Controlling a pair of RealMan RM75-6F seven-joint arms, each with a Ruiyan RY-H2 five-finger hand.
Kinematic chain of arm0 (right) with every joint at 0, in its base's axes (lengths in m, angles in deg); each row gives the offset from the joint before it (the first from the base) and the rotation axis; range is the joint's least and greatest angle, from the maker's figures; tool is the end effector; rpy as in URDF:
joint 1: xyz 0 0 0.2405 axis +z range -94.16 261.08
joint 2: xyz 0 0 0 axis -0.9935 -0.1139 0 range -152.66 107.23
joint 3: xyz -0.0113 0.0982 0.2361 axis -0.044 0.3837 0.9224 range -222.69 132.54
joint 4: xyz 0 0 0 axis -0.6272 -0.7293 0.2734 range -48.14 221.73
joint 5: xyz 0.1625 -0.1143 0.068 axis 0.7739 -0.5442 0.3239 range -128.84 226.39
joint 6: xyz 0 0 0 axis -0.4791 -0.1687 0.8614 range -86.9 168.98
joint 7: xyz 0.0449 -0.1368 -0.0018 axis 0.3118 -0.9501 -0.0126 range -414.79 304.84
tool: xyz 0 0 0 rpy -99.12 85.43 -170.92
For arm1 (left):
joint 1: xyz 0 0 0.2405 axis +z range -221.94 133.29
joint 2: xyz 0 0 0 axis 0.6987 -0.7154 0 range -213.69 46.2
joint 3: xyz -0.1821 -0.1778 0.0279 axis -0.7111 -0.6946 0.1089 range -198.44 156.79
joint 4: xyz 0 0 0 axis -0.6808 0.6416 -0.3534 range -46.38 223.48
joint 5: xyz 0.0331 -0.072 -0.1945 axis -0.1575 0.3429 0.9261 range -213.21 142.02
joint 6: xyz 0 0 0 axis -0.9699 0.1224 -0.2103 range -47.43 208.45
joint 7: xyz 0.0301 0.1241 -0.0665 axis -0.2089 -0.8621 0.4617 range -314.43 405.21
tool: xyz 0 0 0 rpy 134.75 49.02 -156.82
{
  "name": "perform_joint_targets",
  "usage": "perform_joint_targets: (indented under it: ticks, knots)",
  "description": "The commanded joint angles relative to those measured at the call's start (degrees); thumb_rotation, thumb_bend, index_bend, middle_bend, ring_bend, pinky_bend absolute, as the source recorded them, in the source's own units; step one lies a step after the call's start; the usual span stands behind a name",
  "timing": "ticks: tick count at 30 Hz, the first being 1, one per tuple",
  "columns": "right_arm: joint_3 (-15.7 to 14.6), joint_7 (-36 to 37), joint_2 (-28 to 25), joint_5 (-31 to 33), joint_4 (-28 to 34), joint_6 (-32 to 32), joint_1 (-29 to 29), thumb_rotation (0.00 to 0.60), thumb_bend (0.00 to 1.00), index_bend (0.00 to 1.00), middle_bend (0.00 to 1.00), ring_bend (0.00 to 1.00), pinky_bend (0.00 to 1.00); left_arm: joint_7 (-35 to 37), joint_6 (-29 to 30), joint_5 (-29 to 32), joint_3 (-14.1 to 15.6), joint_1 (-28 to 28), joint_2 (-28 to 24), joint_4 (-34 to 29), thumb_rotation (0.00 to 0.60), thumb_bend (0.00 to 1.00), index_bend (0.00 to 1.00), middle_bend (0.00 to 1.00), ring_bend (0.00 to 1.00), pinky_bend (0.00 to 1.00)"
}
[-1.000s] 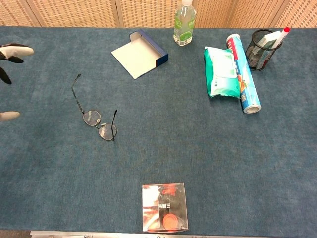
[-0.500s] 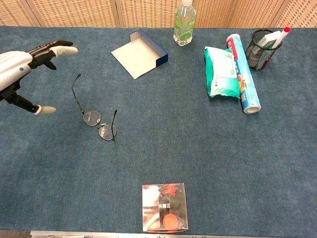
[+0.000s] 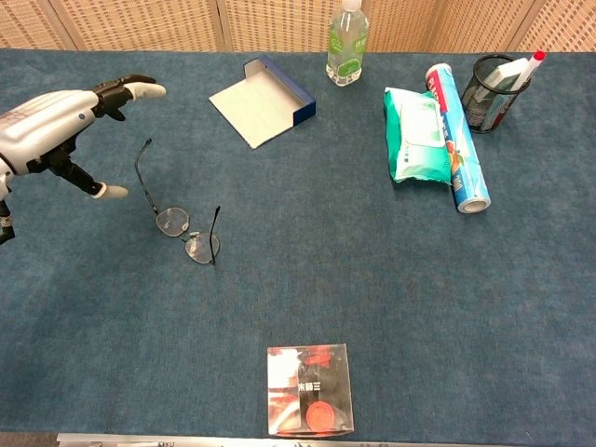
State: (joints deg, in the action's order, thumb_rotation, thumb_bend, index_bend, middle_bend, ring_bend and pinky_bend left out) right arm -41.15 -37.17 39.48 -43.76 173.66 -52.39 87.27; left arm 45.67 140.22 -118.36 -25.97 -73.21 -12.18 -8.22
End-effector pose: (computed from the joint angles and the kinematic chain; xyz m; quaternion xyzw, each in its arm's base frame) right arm -0.3085 -0.1780 0.1930 0.5629 -0.3725 0.5041 0.5388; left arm -0.2011 0.2803 0.0594 -0.7203 -0.4240 -0.4069 0.3686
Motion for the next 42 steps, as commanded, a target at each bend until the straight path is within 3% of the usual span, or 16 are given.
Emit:
perform_joint_targets:
  ticks: [1,9,42]
  knots:
    - [0.0,0.0,0.1,0.0,-0.1,0.0,0.0,0.6,0.26,0.63,0.5,0.38,0.39,-1.4,-1.5,2.4,-0.7,-0.9,0.9,0.3,0.6,0.1,0.03,0.0,0.02,0.18]
    - [-0.1,-0.4,0.2,-0.1,-0.1,0.3,0.1,0.6,0.26,0.63,0.5,0.38,0.39,-1.8,-4.4,7.9,-2.3,-2.9,2.2,0.1,0.6,0.1,0.03,0.0,0.02,0.16]
    - [0.3,0.0,0.1,0.2,-0.1,0.5,0.2,0.6,0.26,0.63,0.5,0.38,0.39,-4.7,-3.7,17.1,-4.8,-5.6,9.9,8.0,0.6,0.1,0.03,0.0,0.02,0.16]
